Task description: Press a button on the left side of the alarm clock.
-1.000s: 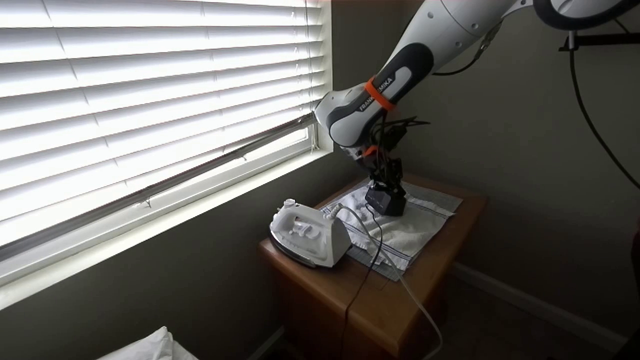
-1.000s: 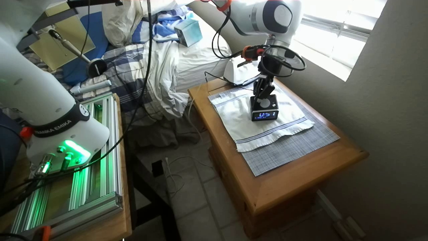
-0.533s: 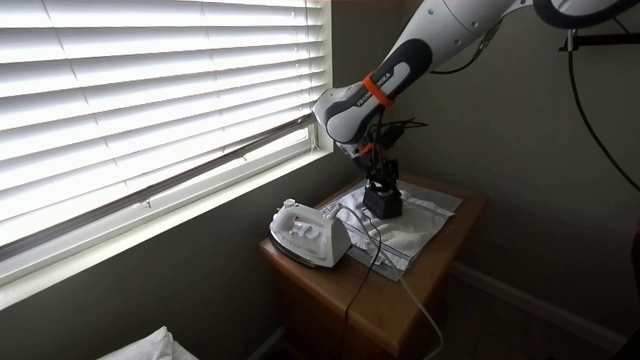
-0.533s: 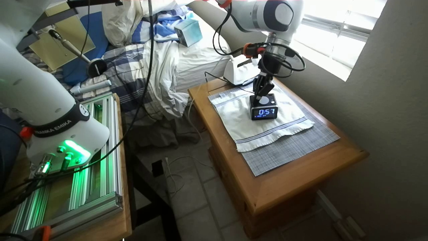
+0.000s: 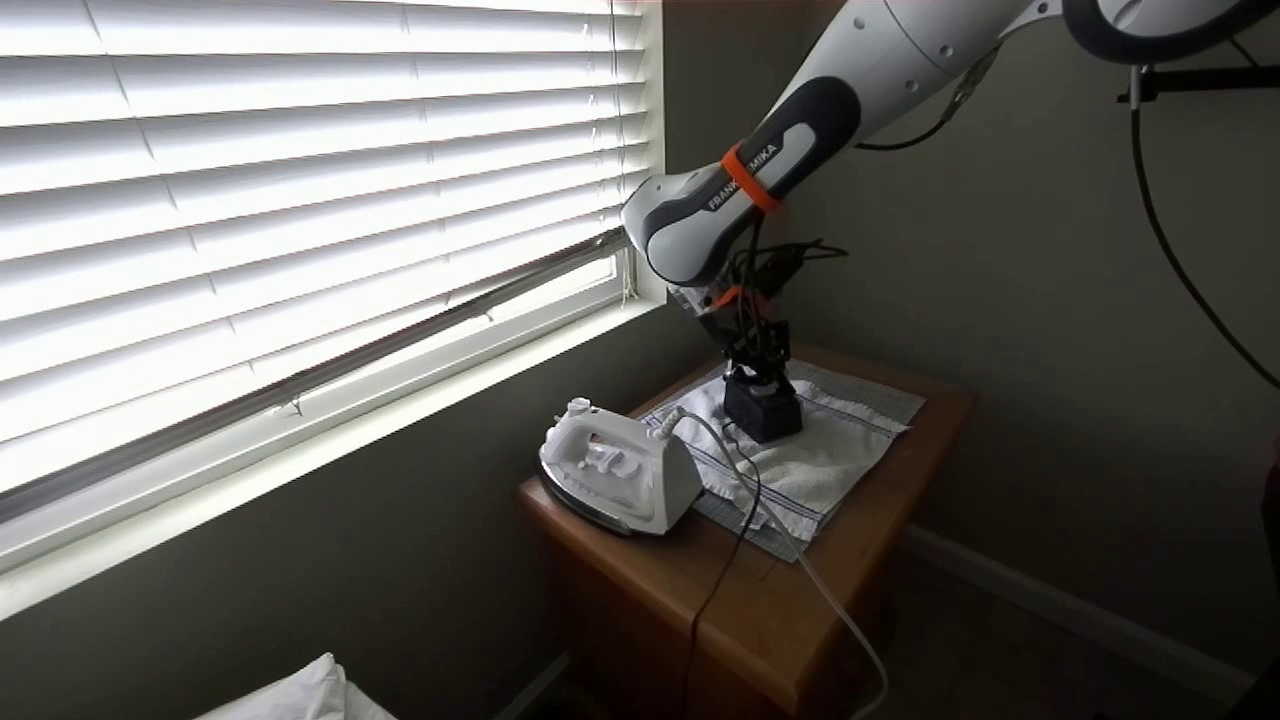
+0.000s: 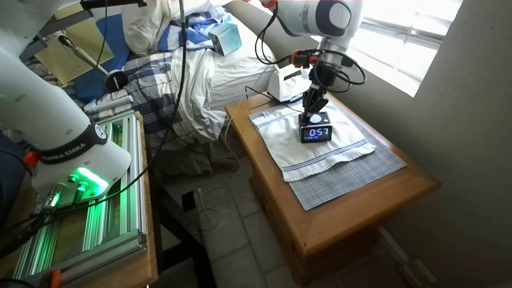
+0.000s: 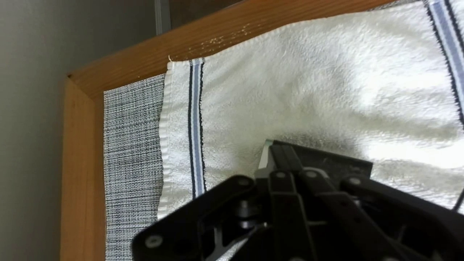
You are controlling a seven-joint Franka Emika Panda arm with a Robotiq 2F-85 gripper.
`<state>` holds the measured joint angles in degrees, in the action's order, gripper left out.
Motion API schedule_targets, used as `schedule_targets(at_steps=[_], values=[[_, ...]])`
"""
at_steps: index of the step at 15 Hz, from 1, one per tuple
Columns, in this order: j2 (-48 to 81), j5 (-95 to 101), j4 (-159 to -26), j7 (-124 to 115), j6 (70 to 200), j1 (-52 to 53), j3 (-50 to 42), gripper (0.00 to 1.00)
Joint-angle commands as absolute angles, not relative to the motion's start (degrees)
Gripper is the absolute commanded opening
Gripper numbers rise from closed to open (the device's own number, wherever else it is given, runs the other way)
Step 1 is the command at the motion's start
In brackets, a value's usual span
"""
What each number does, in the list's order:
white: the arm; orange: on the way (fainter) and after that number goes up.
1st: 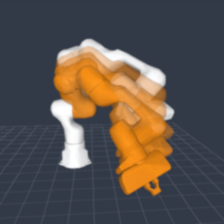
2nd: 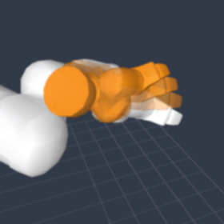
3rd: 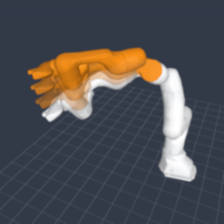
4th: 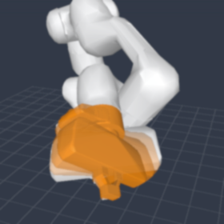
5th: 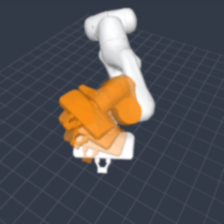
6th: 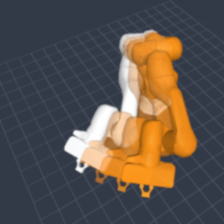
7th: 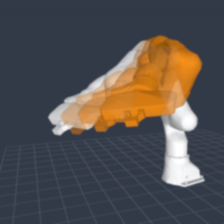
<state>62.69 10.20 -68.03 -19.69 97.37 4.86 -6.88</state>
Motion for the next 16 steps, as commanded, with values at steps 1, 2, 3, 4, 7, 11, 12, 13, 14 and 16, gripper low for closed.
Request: schedule_targets(at_steps=[1,2,3,4,7,11,12,13,14,16], values=[[67.58,8.59,-63.64,-18.35,98.44,3.62,-5.9,0.0],[67.82,8.5,-63.48,-18.4,98.09,3.62,-5.87,0.0],[68.23,8.44,-63.16,-18.81,97.57,3.74,-5.92,0.0],[68.87,8.26,-62.31,-19.96,96.35,4.06,-6.1,0.0],[70.65,8.11,-59.86,-22.08,93.87,4.7,-6.34,0.0],[72.94,5.89,-56.74,-30.07,90.09,5.14,-6.88,0.0],[73.3,5.29,-56.36,-32.38,89.81,5.17,-7.11,0.0],[73.38,4.9,-56.37,-34.45,90.01,5.24,-7.44,0.0],[73.5,4.37,-56.27,-36.25,89.78,5.23,-7.62,0.0],[73.21,4.05,-56.33,-39.38,90.14,5.22,-7.94,0.0]])
